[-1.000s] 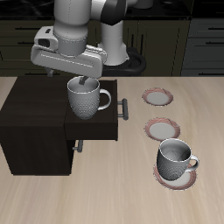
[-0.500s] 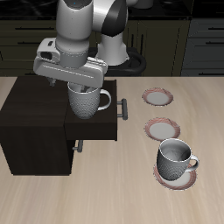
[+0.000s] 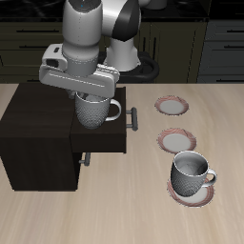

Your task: Place the porcelain mug that is in the drawer onto the top of the cabinet and close the drawer

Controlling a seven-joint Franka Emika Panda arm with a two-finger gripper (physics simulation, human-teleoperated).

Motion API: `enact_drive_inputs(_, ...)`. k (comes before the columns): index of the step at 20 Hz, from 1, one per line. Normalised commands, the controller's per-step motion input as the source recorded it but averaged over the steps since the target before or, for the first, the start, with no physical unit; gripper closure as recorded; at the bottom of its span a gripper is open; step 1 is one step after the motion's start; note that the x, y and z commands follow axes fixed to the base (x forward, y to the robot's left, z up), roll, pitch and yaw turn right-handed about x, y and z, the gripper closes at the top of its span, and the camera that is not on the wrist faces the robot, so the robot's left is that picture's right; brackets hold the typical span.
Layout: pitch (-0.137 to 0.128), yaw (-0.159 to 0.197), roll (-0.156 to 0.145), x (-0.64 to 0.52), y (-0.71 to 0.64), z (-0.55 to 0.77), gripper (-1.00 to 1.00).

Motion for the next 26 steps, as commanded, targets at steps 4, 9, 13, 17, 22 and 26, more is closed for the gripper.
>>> enact_drive_inputs(4,-0.010,0.010,0.026,-0.03,0.17,0.02,1.00)
enact_drive_inputs(9,-0.019,-0.006,0.026,-0.07,0.11,0.13,1.00)
enact_drive_inputs(13,-0.025,-0.008,0.006,-0.07,0.01,0.26,1.00)
enact_drive_inputs(17,-0.060,-0.008,0.009,-0.18,0.00,0.48,1.00)
enact_drive_inputs(22,-0.035,-0.013,0.003,-0.13,-0.07,0.31,1.00)
enact_drive_inputs(26,-0.039,-0.012,-0.002,-0.17,-0.11,0.38,1.00)
